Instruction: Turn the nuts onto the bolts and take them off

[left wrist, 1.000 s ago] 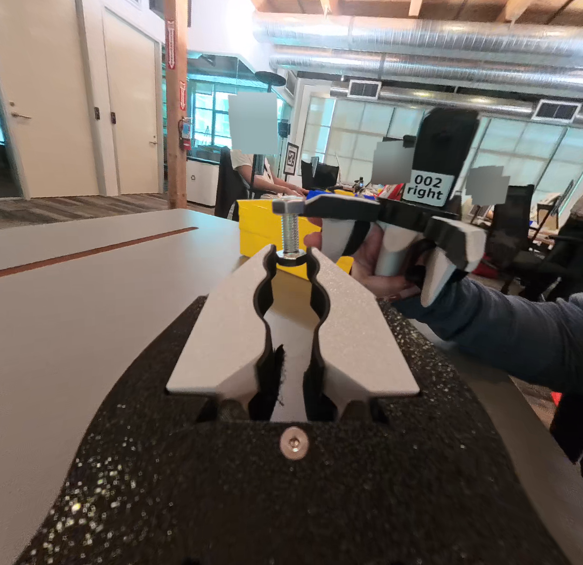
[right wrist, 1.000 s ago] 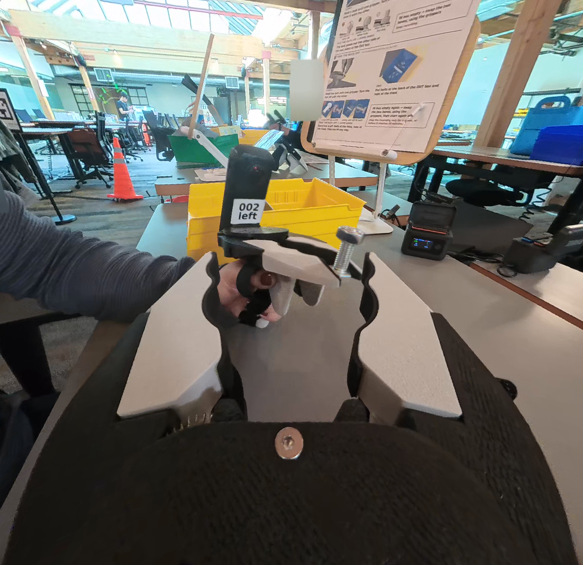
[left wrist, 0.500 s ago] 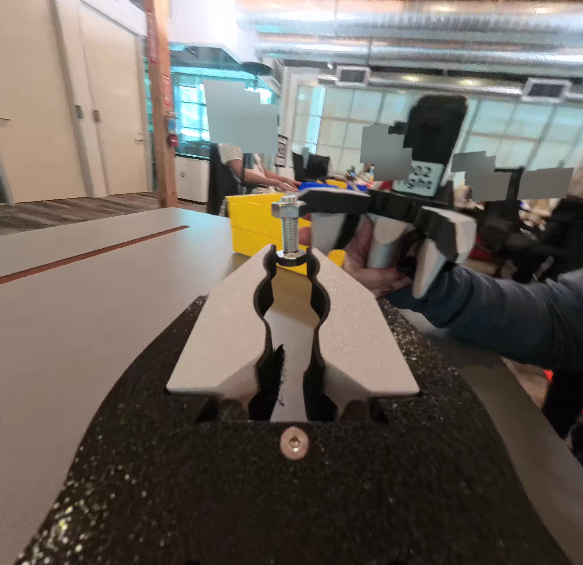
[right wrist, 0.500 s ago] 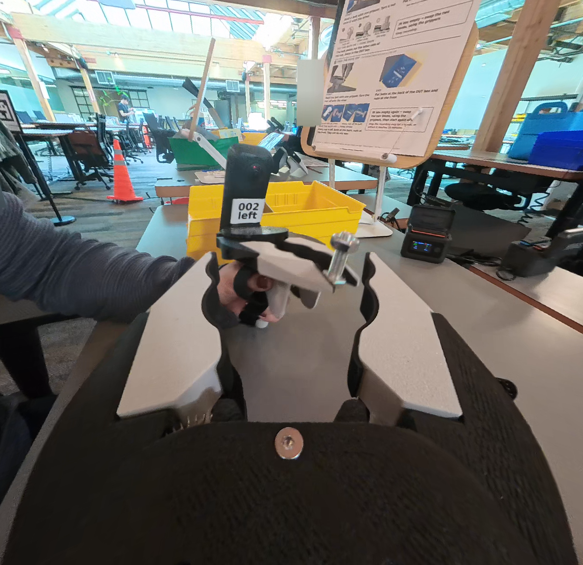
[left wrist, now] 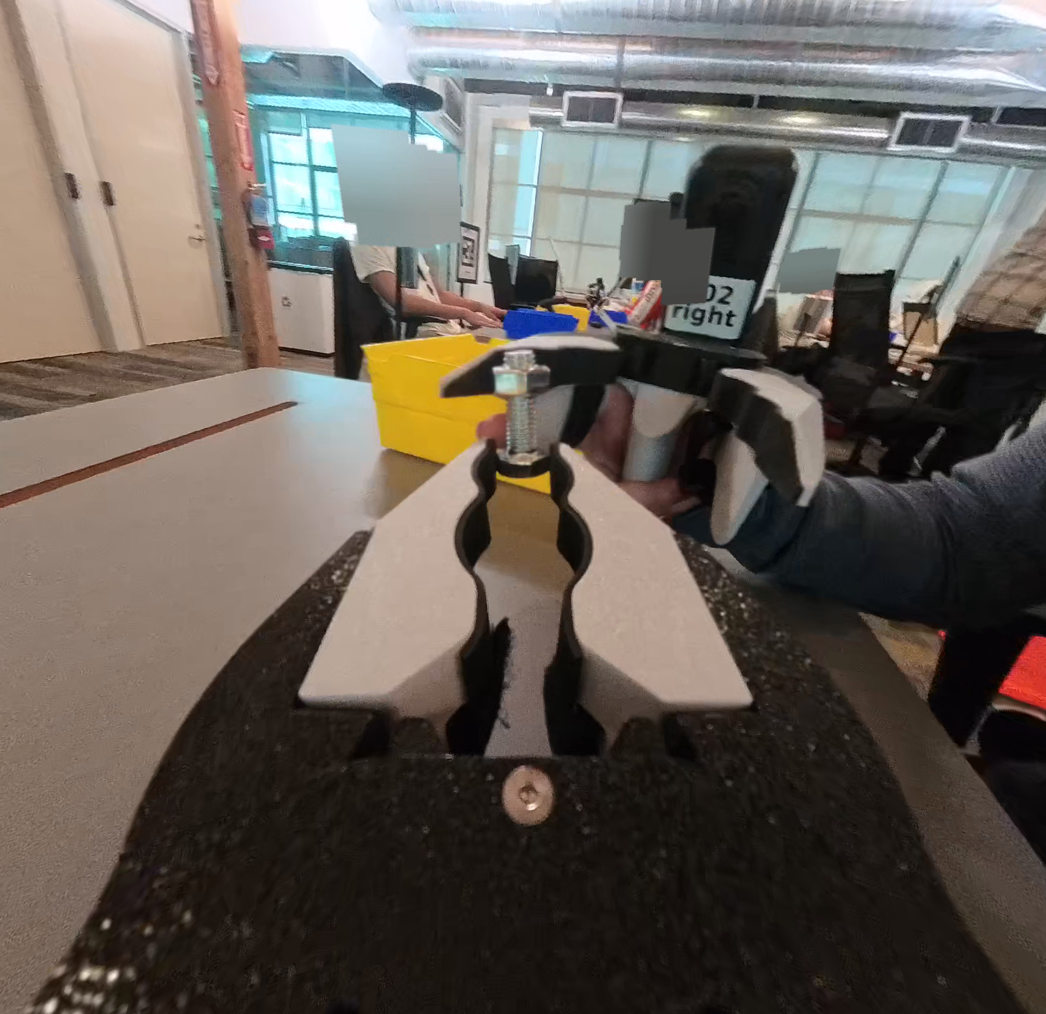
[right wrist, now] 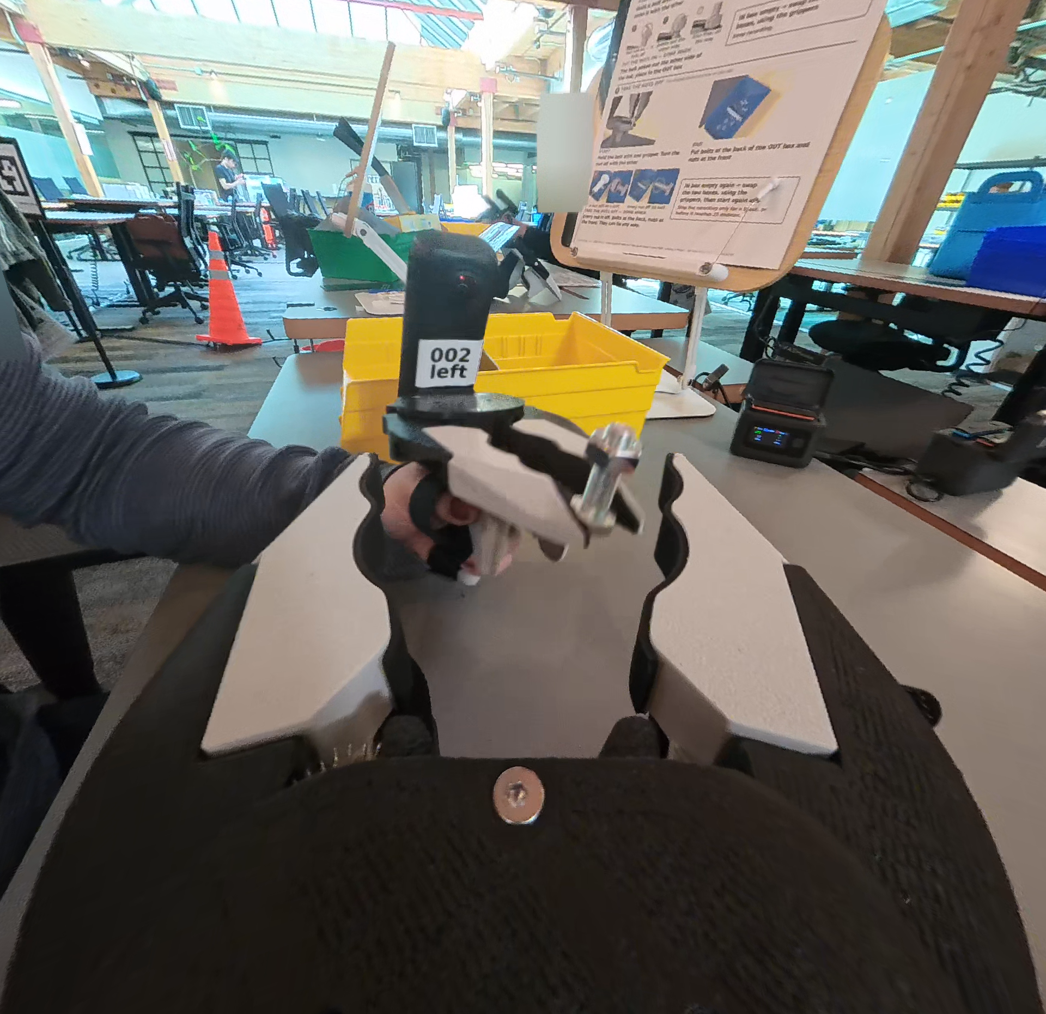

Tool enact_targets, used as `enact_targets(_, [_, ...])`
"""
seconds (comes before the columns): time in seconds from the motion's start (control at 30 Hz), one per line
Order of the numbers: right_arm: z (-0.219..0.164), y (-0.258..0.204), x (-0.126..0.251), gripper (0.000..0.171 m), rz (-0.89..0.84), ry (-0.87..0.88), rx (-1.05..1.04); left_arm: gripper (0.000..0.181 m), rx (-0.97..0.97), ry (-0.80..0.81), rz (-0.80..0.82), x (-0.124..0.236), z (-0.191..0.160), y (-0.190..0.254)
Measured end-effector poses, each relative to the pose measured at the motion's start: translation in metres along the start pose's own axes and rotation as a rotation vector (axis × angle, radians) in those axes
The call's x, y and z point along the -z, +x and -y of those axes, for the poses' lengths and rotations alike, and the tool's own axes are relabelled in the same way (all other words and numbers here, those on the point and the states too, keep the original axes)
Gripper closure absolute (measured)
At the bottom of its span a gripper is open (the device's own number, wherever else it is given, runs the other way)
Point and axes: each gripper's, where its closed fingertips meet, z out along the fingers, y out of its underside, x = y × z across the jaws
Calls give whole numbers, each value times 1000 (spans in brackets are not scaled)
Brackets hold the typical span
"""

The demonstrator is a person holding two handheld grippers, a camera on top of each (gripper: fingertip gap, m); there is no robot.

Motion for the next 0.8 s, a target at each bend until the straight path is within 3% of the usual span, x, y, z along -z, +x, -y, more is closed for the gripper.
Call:
enact_targets(0.13, [-1,-5,-3,74,23,-1,-4,164,-3,-40,-46,-9,-9,13])
enact_targets(0.33, [3,-1,3,80,22,14,-27,165,87,65,102,14,8,-29])
enact_targets(0.57, [1,-4,-2,74,13,9,-9,164,2,-43,-86,-10,-8,21])
enact_targets(0.73, [2,-4,1,76,28,6,-13,165,62,20,97,10,3,-23])
enact_targets(0.8, [4,1,3,76,10,23,-26,165,61,41,98,14,9,-26])
